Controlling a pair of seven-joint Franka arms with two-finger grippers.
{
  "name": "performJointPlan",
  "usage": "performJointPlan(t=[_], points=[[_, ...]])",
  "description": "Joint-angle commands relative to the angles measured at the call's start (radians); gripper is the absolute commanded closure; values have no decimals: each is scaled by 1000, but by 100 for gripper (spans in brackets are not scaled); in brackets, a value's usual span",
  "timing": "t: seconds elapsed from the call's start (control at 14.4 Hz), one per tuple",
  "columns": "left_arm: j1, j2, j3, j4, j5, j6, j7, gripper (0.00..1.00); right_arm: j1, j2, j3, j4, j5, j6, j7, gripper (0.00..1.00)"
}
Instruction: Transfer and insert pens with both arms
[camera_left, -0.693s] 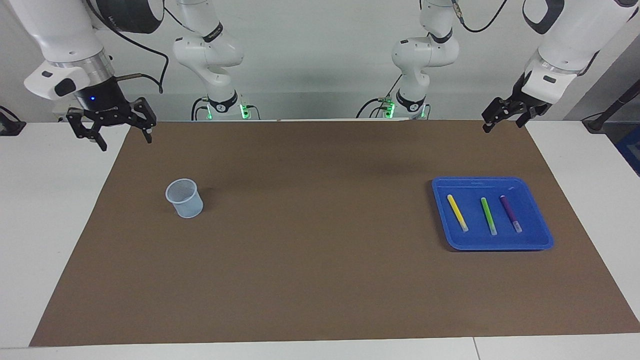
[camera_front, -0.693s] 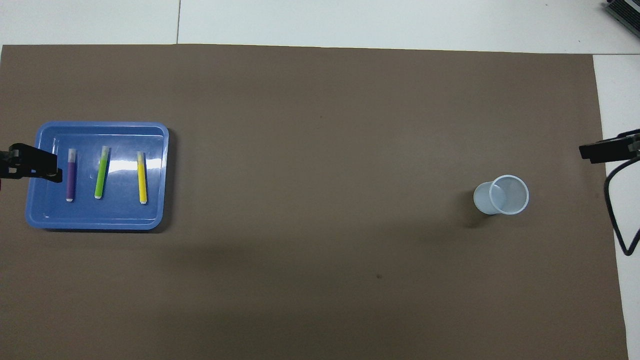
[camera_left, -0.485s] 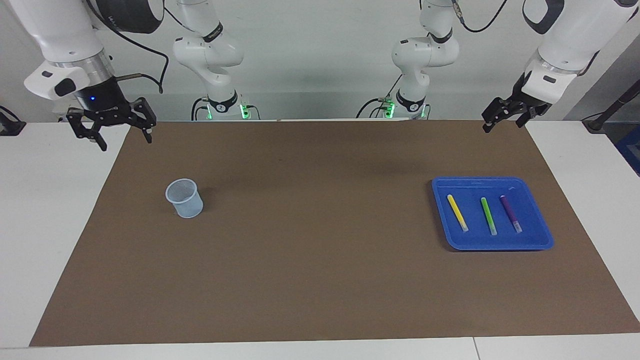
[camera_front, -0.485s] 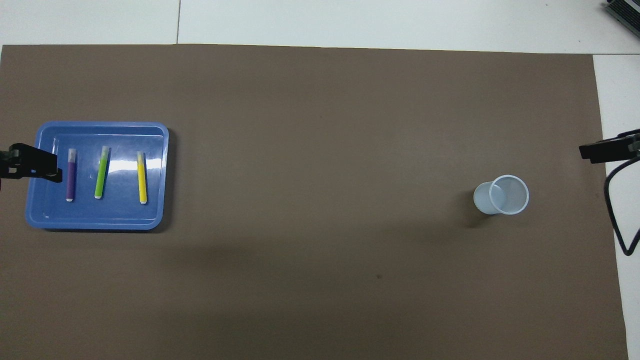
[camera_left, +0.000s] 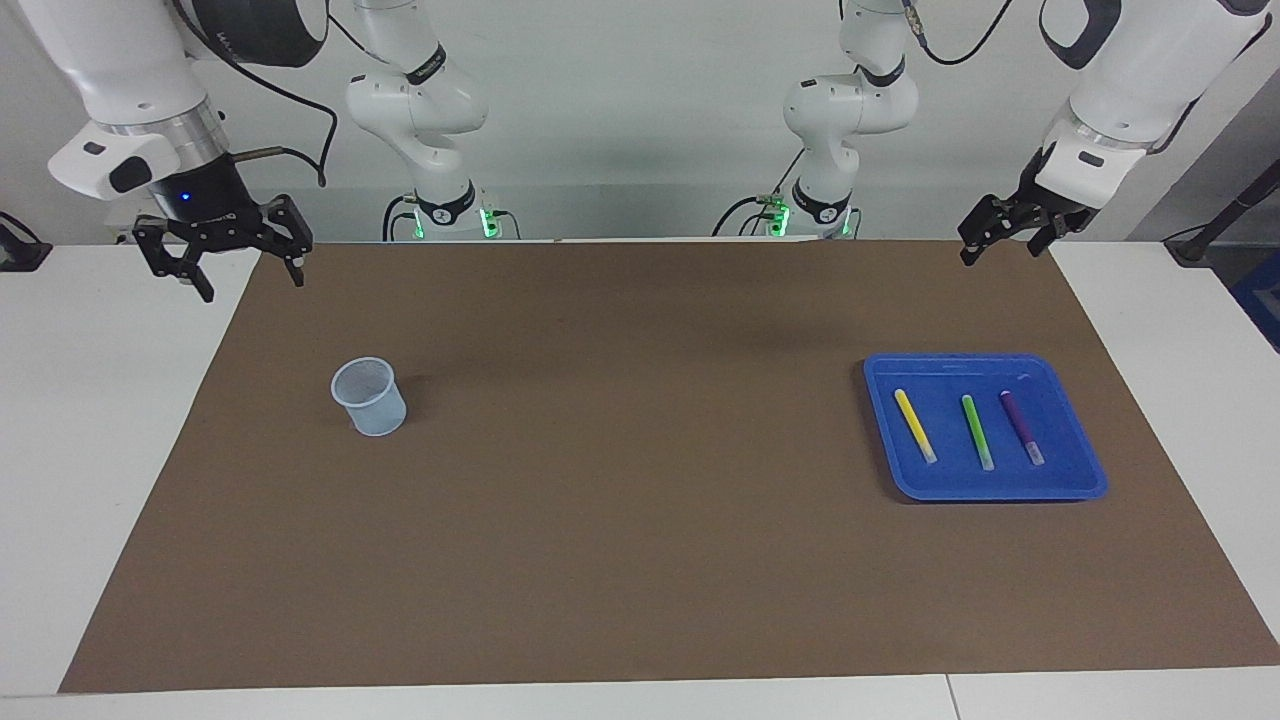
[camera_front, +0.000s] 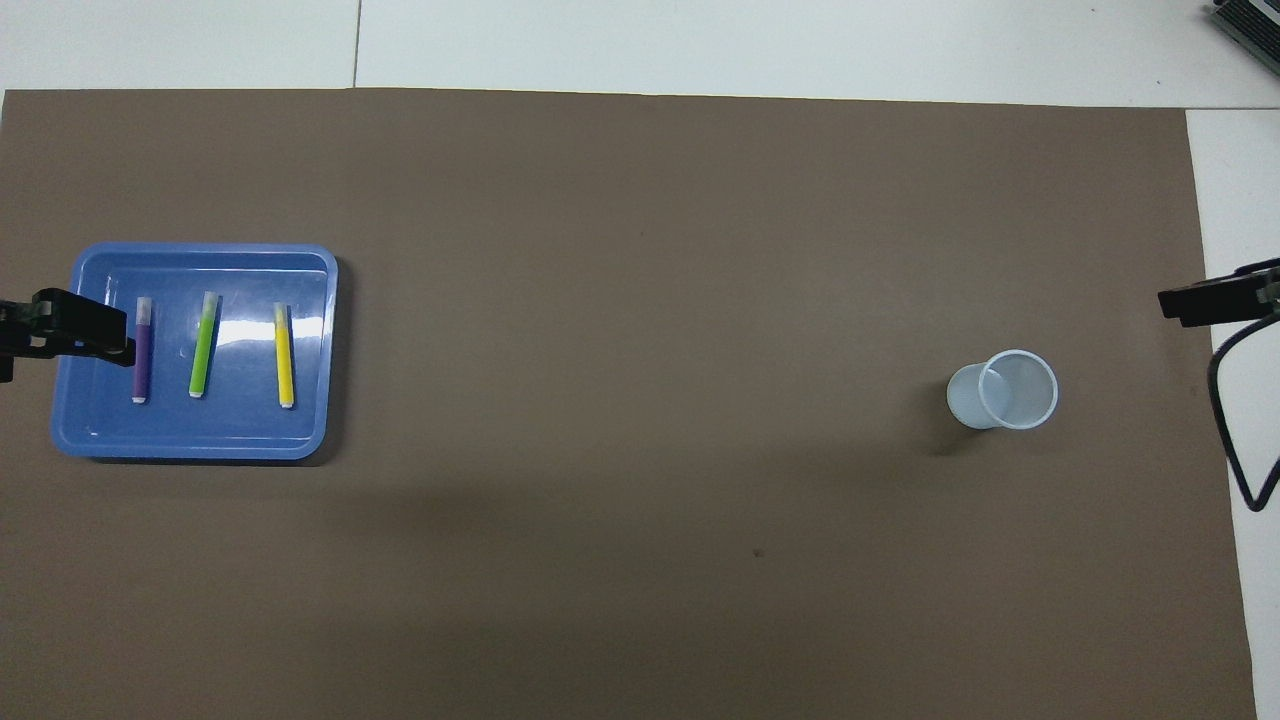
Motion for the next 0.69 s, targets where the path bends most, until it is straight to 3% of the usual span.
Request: performJointPlan(t=[0.0, 0.62], points=[[-9, -34, 8, -35, 0, 16, 1, 0, -9, -3, 5, 4, 16, -3, 16, 0], [-9, -34, 7, -48, 0, 57, 1, 0, -9, -3, 5, 3, 16, -3, 16, 0]])
